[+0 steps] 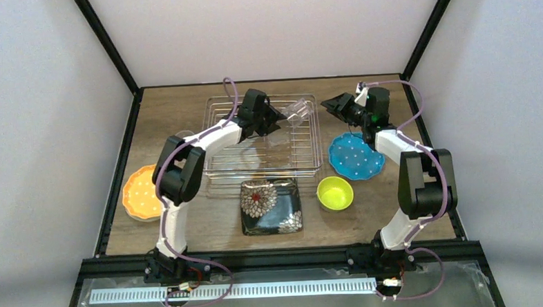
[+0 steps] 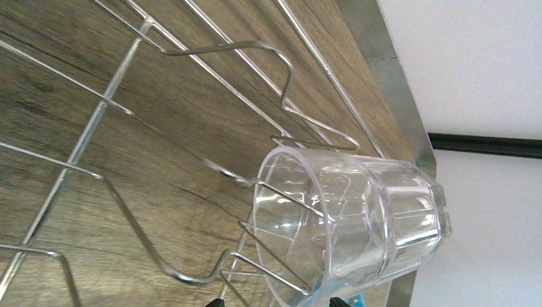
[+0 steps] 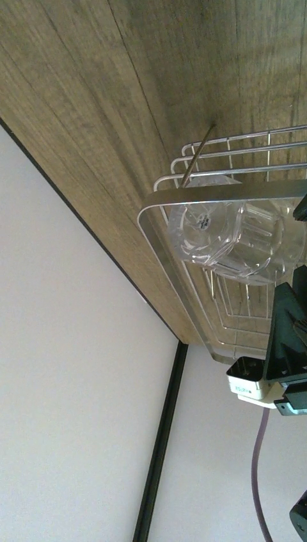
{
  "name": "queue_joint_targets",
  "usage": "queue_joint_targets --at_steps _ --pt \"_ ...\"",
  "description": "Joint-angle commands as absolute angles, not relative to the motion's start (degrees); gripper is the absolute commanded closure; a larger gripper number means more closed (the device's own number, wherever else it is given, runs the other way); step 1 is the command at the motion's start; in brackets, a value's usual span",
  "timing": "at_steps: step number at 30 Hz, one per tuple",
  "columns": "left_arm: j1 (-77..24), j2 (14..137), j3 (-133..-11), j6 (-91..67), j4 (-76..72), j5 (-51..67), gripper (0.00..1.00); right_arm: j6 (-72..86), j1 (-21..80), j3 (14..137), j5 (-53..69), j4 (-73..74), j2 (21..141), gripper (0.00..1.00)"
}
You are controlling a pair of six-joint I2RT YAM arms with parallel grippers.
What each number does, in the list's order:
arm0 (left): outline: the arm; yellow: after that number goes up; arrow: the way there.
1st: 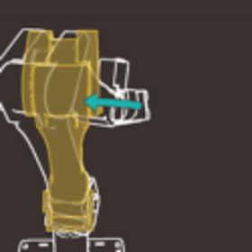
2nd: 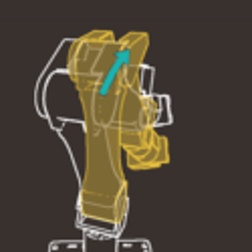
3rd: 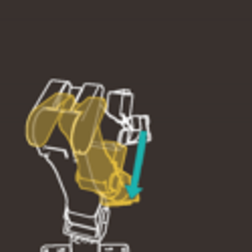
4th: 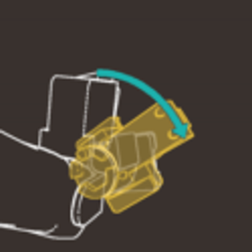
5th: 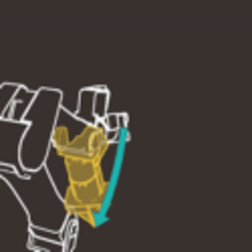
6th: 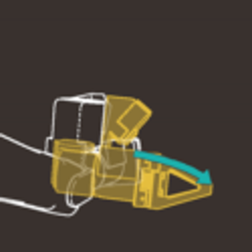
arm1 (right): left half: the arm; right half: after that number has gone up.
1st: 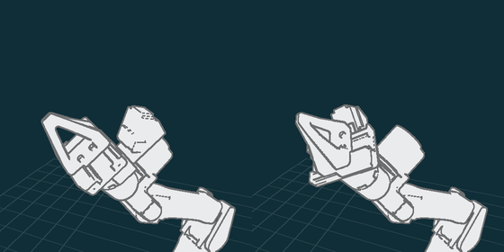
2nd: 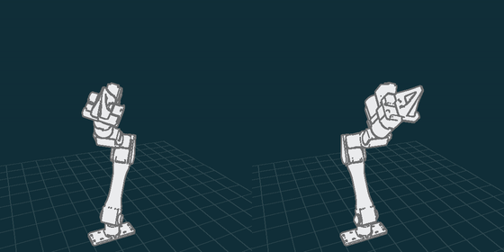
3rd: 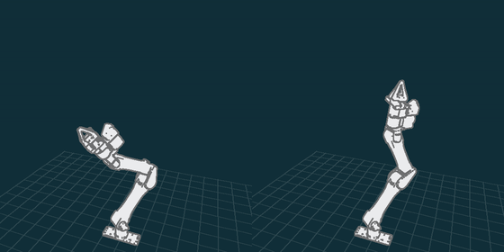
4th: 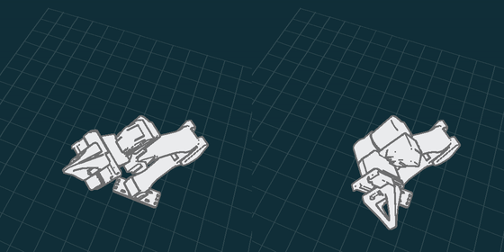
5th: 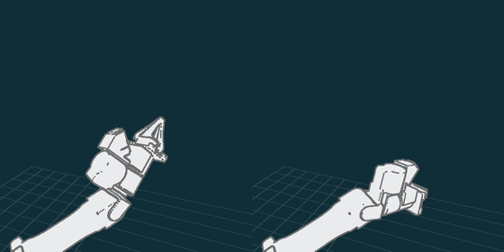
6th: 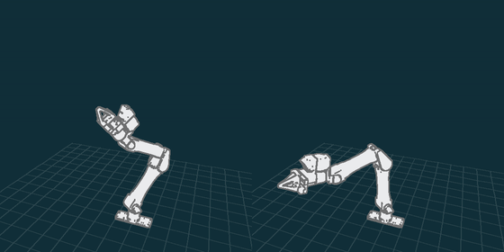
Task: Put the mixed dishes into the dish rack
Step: Place the upside down cup on the dish rack.
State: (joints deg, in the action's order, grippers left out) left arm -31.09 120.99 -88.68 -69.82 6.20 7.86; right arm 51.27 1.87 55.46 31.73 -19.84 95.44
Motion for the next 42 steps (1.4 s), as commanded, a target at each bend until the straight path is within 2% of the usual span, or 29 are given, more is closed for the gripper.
queue_joint_targets --at_steps 1,11,31,42 --pt "-30.2 119.5 -86.5 -68.6 15.2 4.9 0.04 49.9 1.5 57.6 30.9 -19.2 94.5 0.09" --pt "-29.8 116.4 -87.6 -70.5 12.8 2.1 0.05 48.6 1.5 59.5 31.2 -16.8 94.2 0.09" --pt "-29.8 123.8 -99.1 -67.9 18.5 2.6 0.05 46.1 1.7 64.7 32.4 -9.9 95.7 0.09" --pt "-29.6 124.3 -99.5 -69.6 15.7 1.5 0.12 45.5 2.1 66.3 32.2 -9.1 96.7 0.1"
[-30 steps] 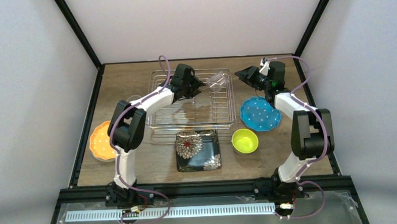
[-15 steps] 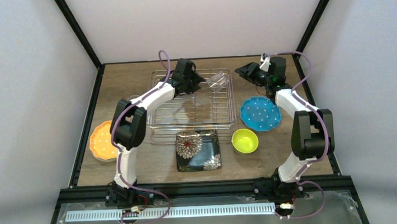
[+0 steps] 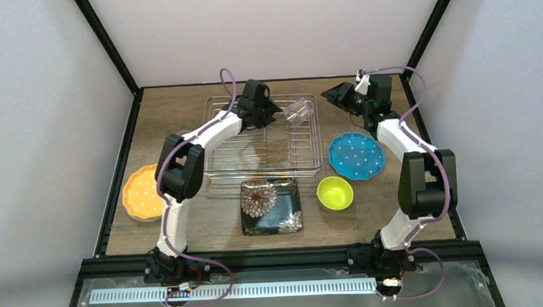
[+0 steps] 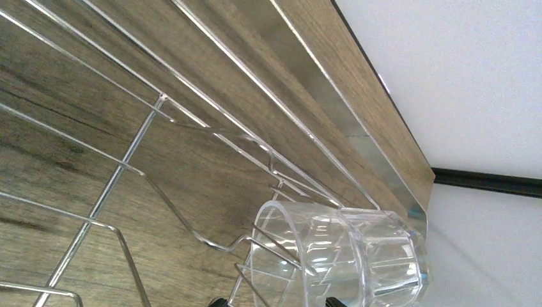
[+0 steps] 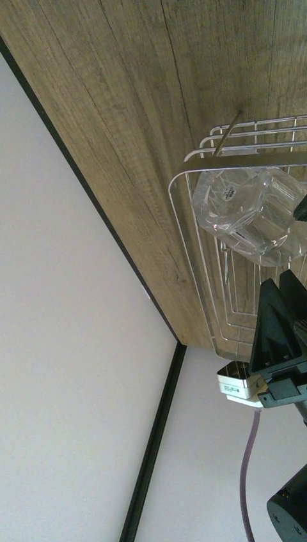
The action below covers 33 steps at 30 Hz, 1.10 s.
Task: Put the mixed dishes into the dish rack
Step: Place the upside down cup on the dish rack, then grab the cup from the dish rack.
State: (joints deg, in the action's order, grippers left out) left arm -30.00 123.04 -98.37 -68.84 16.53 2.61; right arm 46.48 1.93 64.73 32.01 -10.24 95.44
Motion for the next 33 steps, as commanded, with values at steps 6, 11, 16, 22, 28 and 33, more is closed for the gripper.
queue_joint_targets --at_steps 6,11,16,22,28,33 --pt "-29.6 124.0 -97.4 -72.3 11.5 2.5 0.14 45.3 2.2 66.4 32.2 -8.8 96.6 0.1" --pt "-29.7 124.4 -96.7 -73.1 9.6 3.5 0.15 45.1 2.2 66.5 32.2 -8.5 96.4 0.11" --pt "-29.9 125.0 -96.4 -73.4 8.5 5.1 0.15 44.5 2.2 66.4 32.0 -8.0 96.1 0.11" --pt "-30.0 125.6 -96.0 -73.6 7.4 6.4 0.15 44.6 2.2 66.4 32.1 -7.7 95.8 0.11" --pt "-30.1 126.4 -96.0 -73.7 6.8 7.3 0.16 44.1 2.2 66.3 32.0 -7.0 95.4 0.11" --pt "-30.4 126.8 -95.8 -73.9 6.5 7.6 0.16 44.0 2.2 65.8 32.0 -6.9 95.3 0.11"
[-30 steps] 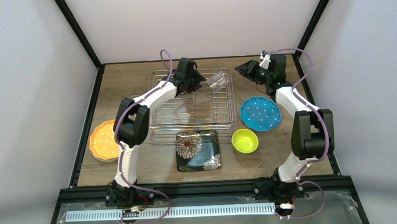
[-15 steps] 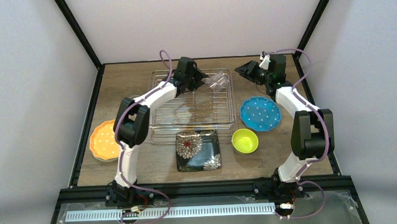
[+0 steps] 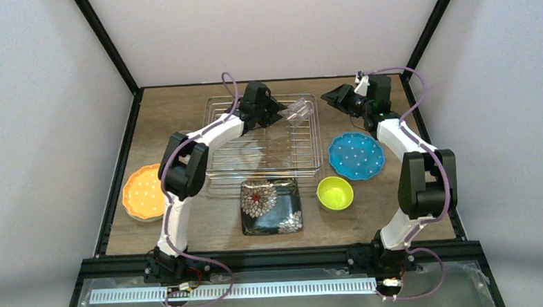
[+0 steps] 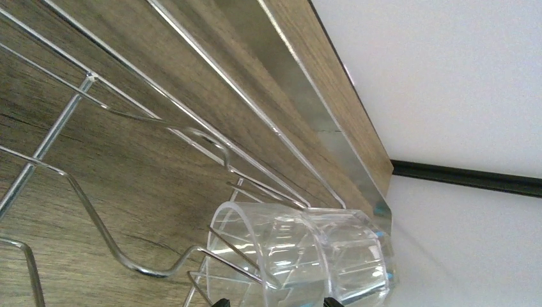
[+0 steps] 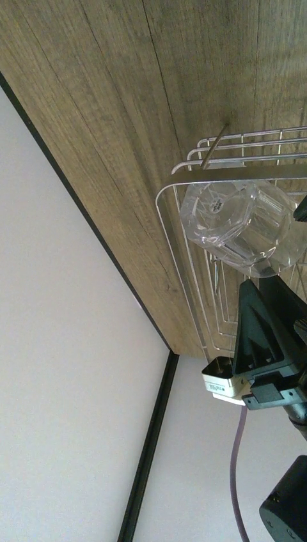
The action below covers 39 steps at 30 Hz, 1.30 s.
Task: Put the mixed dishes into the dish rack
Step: Grab the cup from the dish rack.
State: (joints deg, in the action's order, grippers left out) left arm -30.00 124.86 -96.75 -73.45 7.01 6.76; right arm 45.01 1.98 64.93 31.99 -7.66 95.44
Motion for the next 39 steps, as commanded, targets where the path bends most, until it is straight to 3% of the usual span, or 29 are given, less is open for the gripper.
queue_joint_targets --at_steps 1,39 --pt "-30.3 126.8 -95.7 -73.9 6.4 7.5 0.15 44.0 2.2 65.8 32.0 -7.0 95.3 0.11" --pt "-31.4 120.0 -76.8 -86.2 -23.6 2.6 0.22 43.5 2.3 66.1 32.3 -6.9 96.8 0.11"
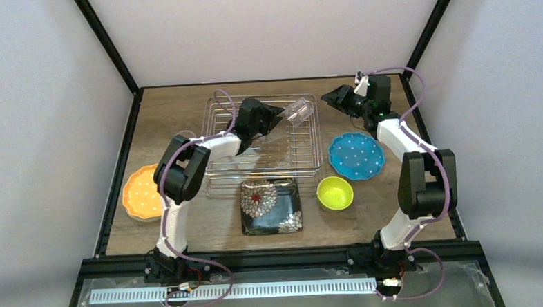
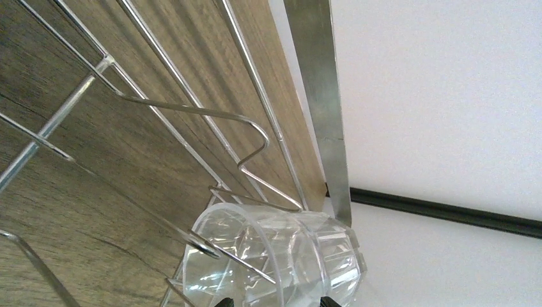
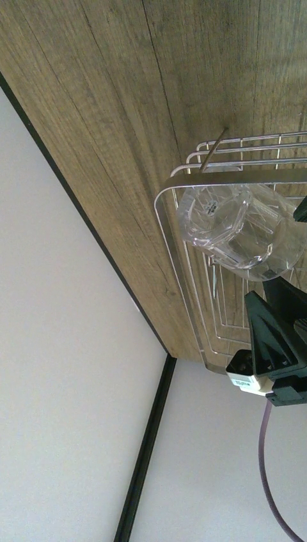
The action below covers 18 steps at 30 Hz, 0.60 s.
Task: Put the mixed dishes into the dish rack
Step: Grab the cup from the dish rack.
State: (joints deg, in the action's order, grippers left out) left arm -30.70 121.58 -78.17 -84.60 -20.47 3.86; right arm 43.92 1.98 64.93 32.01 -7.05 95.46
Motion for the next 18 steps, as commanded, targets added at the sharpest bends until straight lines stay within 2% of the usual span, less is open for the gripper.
queue_joint_targets --at_steps 1,18 --pt "-31.4 120.0 -76.8 -86.3 -24.1 2.7 0.22 43.5 2.3 66.1 32.2 -7.0 96.9 0.11" --pt "-31.7 123.7 -81.8 -85.3 -24.1 5.7 0.22 43.7 2.3 66.2 32.4 -7.5 97.6 0.12"
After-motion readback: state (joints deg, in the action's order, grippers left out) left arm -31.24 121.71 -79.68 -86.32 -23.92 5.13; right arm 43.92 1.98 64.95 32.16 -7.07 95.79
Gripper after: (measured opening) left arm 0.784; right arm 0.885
